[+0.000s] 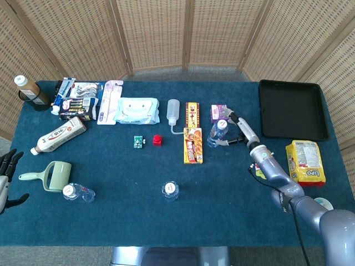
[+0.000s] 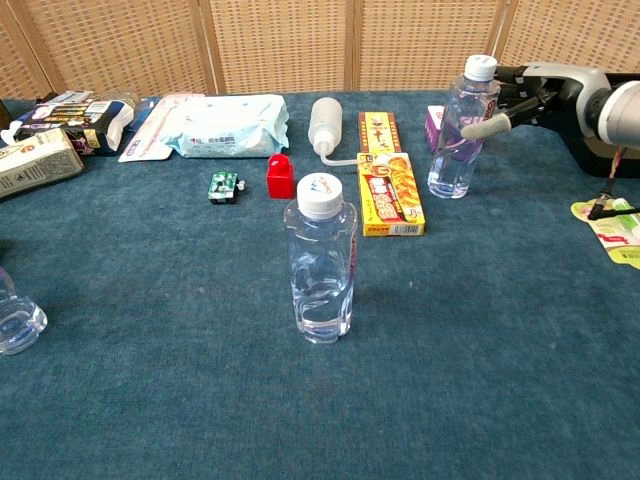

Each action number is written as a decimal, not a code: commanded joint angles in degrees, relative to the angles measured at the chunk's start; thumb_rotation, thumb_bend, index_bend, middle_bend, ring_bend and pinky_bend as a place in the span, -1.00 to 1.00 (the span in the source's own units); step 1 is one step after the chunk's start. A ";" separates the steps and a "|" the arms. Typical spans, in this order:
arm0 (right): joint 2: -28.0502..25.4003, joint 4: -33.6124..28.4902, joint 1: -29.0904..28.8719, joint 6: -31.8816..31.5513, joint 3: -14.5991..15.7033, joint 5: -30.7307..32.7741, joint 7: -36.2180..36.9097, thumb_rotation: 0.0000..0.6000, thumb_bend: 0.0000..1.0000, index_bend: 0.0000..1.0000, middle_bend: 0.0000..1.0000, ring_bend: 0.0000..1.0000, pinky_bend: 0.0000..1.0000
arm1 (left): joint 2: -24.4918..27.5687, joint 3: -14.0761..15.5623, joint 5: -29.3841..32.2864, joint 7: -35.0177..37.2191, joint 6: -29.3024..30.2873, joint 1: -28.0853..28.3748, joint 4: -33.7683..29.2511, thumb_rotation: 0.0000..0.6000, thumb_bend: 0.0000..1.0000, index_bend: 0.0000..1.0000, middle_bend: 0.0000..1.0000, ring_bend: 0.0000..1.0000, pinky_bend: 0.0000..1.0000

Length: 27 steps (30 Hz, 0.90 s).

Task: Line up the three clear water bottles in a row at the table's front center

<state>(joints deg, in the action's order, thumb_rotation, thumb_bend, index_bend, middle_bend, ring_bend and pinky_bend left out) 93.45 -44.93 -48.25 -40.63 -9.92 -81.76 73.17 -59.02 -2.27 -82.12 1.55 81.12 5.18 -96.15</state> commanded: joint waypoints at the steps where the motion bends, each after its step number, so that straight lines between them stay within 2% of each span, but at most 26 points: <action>1: 2.37 1.80 -0.95 2.84 -1.24 1.98 2.86 1.00 -0.86 -0.48 -0.29 -0.64 -0.85 | -0.04 -0.01 0.23 0.12 -0.37 0.13 0.20 1.00 -0.89 -1.00 -1.00 -1.00 -0.91; 3: 3.45 3.16 -1.24 3.06 -1.13 1.62 4.23 1.00 -0.82 -0.31 -0.10 -0.53 -0.86 | -0.11 -0.08 0.53 0.08 -0.60 0.22 0.32 1.00 -0.89 -1.00 -1.00 -1.00 -0.91; 6: 4.44 4.54 -1.50 2.57 -0.78 0.78 5.13 1.00 -0.74 -0.14 0.07 -0.41 -0.83 | -0.20 -0.12 0.81 -0.04 -0.83 0.30 0.37 1.00 -0.89 -1.00 -1.00 -1.00 -0.91; 11: 5.36 5.31 -1.53 0.72 -0.75 0.09 5.28 1.00 -0.57 0.09 0.28 -0.29 -0.71 | -0.27 -0.05 0.76 -0.19 -0.77 0.28 0.32 1.00 -0.89 -1.00 -1.00 -1.00 -0.91; 14: 4.91 4.23 -1.12 -1.00 -0.69 -0.33 4.75 1.00 -0.49 0.14 0.33 -0.26 -0.66 | -0.28 0.02 0.72 -0.13 -0.90 0.32 0.33 1.00 -0.89 -1.00 -1.00 -1.00 -0.91; 21: -1.68 -6.45 2.47 -9.37 0.41 -2.73 0.25 1.00 -0.43 0.16 0.35 -0.24 -0.55 | -0.24 0.32 0.25 0.13 -1.28 0.50 0.33 1.00 -0.89 -1.00 -1.00 -1.00 -0.91; 24: -6.46 -13.61 5.24 -13.70 1.31 -3.81 -2.33 1.00 -0.43 0.16 0.35 -0.24 -0.55 | -0.19 0.51 -0.13 0.13 -1.21 0.48 0.18 1.00 -0.89 -1.00 -1.00 -1.00 -0.91; 27: -12.43 -21.89 8.96 -18.53 3.61 -6.05 -3.80 1.00 -0.43 0.16 0.35 -0.24 -0.55 | -0.17 0.93 -0.76 -0.32 -1.26 0.48 -0.22 1.00 -0.89 -1.00 -1.00 -1.00 -0.91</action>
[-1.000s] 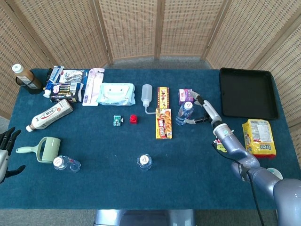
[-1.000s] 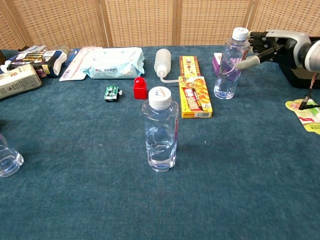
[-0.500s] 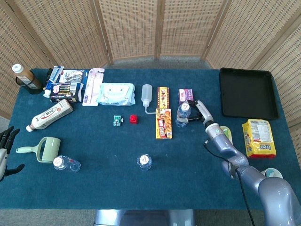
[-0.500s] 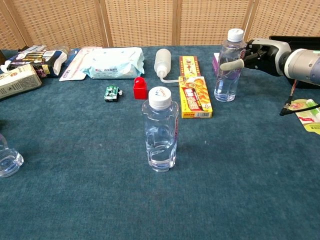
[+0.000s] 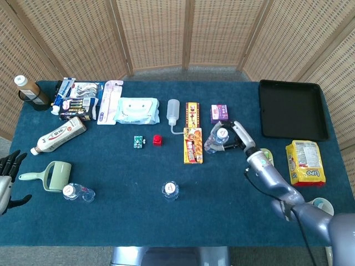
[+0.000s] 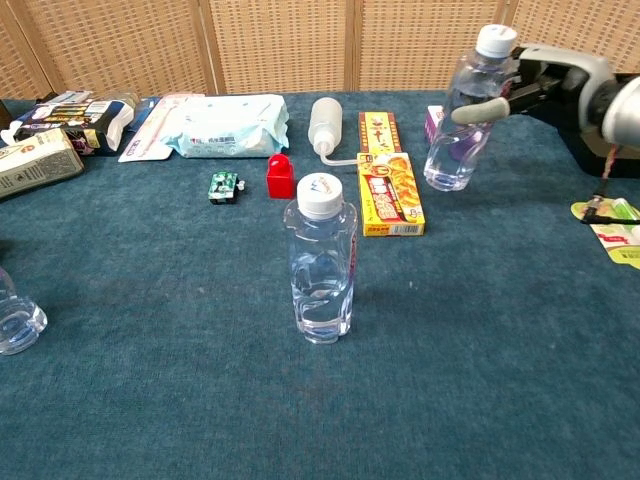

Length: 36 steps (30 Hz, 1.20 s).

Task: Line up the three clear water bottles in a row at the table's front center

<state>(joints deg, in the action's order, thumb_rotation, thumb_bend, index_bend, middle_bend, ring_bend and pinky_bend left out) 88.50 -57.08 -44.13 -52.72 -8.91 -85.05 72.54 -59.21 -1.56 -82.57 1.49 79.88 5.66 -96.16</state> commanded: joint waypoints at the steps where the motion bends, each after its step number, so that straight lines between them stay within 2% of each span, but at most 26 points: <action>1: -8.65 -11.33 5.64 -7.36 3.17 -3.19 -3.66 1.00 -0.43 0.16 0.35 -0.24 -0.56 | 0.02 0.34 -0.52 -0.42 0.01 -0.01 -0.32 1.00 -0.89 -1.00 -1.00 -1.00 -0.91; 6: -12.85 -16.57 10.01 -13.32 6.10 -5.82 -5.39 1.00 -0.43 0.16 0.35 -0.25 -0.56 | -0.01 0.74 -1.79 -1.76 1.37 -0.46 -1.23 1.00 -0.89 -1.00 -1.00 -1.00 -0.91; 13: -13.88 -16.62 13.17 -18.19 9.73 -9.98 -7.36 1.00 -0.43 0.16 0.34 -0.27 -0.56 | -0.01 1.35 -3.36 -3.55 3.09 -1.21 -2.70 1.00 -0.89 -1.00 -1.00 -1.00 -0.91; 17: -11.60 -13.14 14.13 -19.14 11.23 -11.46 -11.30 1.00 -0.43 0.16 0.34 -0.28 -0.57 | 0.06 1.36 -3.21 -5.75 4.34 -1.90 -3.76 1.00 -0.89 -1.00 -1.00 -1.00 -0.91; 21: -10.85 -12.24 14.25 -19.42 12.71 -12.99 -11.03 1.00 -0.43 0.16 0.34 -0.28 -0.57 | -0.06 1.57 -3.30 -6.73 4.48 -2.11 -4.65 1.00 -0.89 -1.00 -1.00 -1.00 -0.91; 27: -10.76 -14.19 14.18 -20.50 13.85 -14.68 -11.82 1.00 -0.42 0.16 0.34 -0.28 -0.57 | -0.24 1.62 -2.90 -7.63 3.81 -1.93 -4.84 1.00 -0.89 -1.00 -1.00 -1.00 -0.91; 36: -8.61 -16.83 12.08 -18.08 14.18 -15.74 -15.60 1.00 -0.41 0.16 0.34 -0.28 -0.57 | -0.23 1.70 -2.86 -7.62 3.50 -1.88 -4.74 1.00 -0.89 -1.00 -1.00 -1.00 -0.91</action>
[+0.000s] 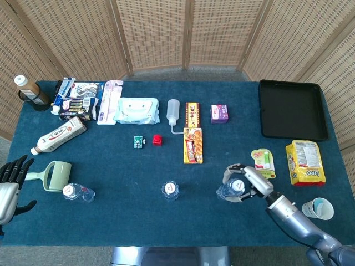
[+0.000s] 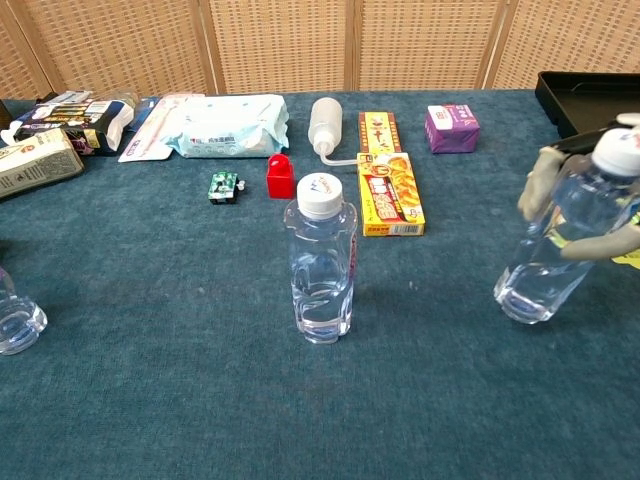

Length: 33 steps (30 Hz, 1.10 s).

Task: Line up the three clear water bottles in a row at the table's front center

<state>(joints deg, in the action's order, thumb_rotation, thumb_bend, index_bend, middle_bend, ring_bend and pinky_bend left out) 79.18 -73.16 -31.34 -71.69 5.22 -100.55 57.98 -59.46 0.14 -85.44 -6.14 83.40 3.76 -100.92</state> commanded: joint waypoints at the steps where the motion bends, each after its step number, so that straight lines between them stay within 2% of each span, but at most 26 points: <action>1: 1.00 -1.06 -0.97 1.23 -0.03 -0.21 -1.57 1.00 -0.41 0.16 0.34 -0.28 -0.57 | 0.03 0.00 0.01 0.03 -0.08 0.03 0.05 1.00 -0.89 -1.00 -1.00 -1.00 -0.91; 11: 4.24 -3.45 -2.51 2.13 -2.42 1.30 -9.64 1.00 -0.39 0.16 0.33 -0.29 -0.57 | 0.68 -0.10 0.03 2.57 -0.28 0.06 0.59 1.00 -0.89 -1.00 -1.00 -1.00 -0.91; 22: 6.19 -4.66 -4.08 3.99 -3.26 2.02 -14.62 1.00 -0.39 0.16 0.33 -0.29 -0.57 | 1.06 -0.07 -0.16 3.79 -0.35 0.06 1.04 1.00 -0.89 -1.00 -1.00 -1.00 -0.91; 33: 8.38 -3.20 -5.19 6.21 -4.22 4.24 -18.38 1.00 -0.39 0.16 0.32 -0.28 -0.57 | 1.04 -0.17 0.34 4.22 -0.96 0.26 1.43 1.00 -0.89 -1.00 -1.00 -1.00 -0.91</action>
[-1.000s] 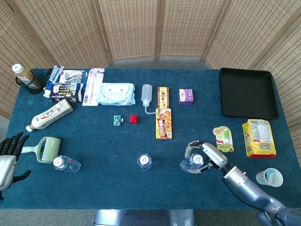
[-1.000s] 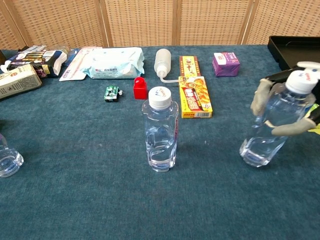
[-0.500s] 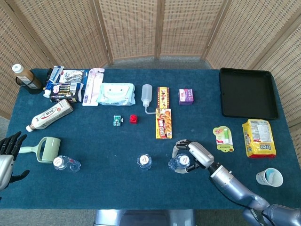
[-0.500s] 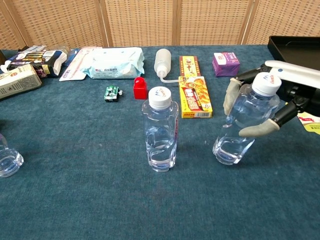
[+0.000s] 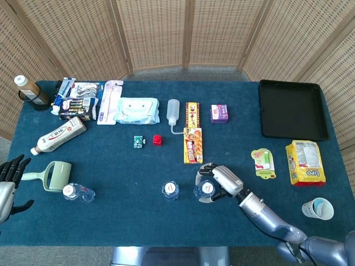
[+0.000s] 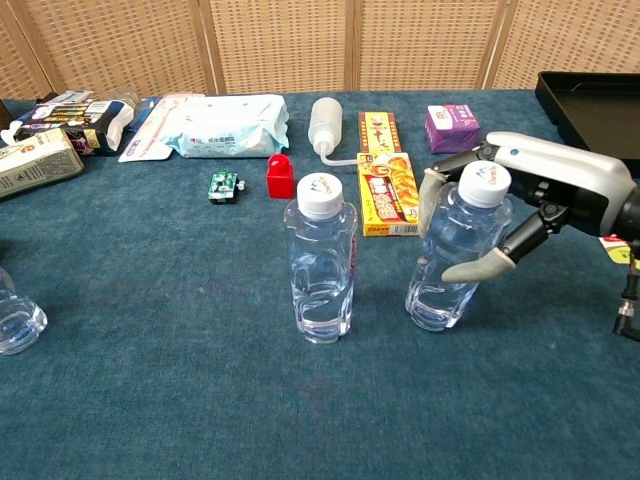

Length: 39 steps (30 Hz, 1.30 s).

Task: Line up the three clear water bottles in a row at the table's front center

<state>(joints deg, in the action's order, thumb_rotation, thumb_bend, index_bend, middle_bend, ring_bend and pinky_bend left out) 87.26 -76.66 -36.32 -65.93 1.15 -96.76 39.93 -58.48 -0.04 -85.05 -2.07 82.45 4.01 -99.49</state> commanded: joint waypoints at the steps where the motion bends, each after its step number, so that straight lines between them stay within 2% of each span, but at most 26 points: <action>1: 0.32 0.31 -0.29 0.63 -0.20 0.64 -0.25 1.00 -0.39 0.16 0.32 -0.28 -0.57 | 0.09 0.02 -0.08 0.18 0.01 0.00 0.00 1.00 -0.89 -1.00 -1.00 -1.00 -0.91; 8: -0.85 -0.50 -1.25 2.08 0.03 0.93 0.24 1.00 -0.39 0.13 0.27 -0.30 -0.57 | 0.04 0.16 -0.33 -0.03 -0.02 0.00 -0.11 1.00 -0.89 -1.00 -1.00 -1.00 -0.91; 12: -1.80 -1.07 -1.89 2.40 0.91 -0.13 2.46 1.00 -0.40 -0.04 0.10 -0.35 -0.60 | -0.01 0.18 -0.35 -0.24 -0.03 0.01 -0.18 1.00 -0.89 -1.00 -1.00 -1.00 -0.91; 20: -2.37 -0.43 -2.36 1.72 2.03 -1.46 5.56 1.00 -0.47 -0.22 -0.06 -0.43 -0.65 | -0.07 0.30 -0.64 -0.46 0.25 -0.13 -0.38 1.00 -0.89 -1.00 -1.00 -1.00 -0.91; 29: -1.75 -0.02 -1.86 -0.06 1.41 -0.99 2.89 1.00 -0.47 -0.23 -0.06 -0.43 -0.65 | -0.11 0.33 -0.65 -0.65 0.21 -0.13 -0.45 1.00 -0.89 -1.00 -1.00 -1.00 -0.91; 39: -1.21 0.70 -1.47 -1.77 2.86 -2.91 2.14 1.00 -0.48 -0.27 -0.11 -0.45 -0.66 | 0.01 0.19 -0.61 -0.34 0.58 -0.26 -0.39 1.00 -0.89 -1.00 -1.00 -1.00 -0.91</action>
<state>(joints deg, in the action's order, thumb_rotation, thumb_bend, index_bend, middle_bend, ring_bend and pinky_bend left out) 85.96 -76.07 -37.80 -67.61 3.91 -99.56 42.15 -58.48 0.14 -85.64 -2.43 83.01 3.76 -99.87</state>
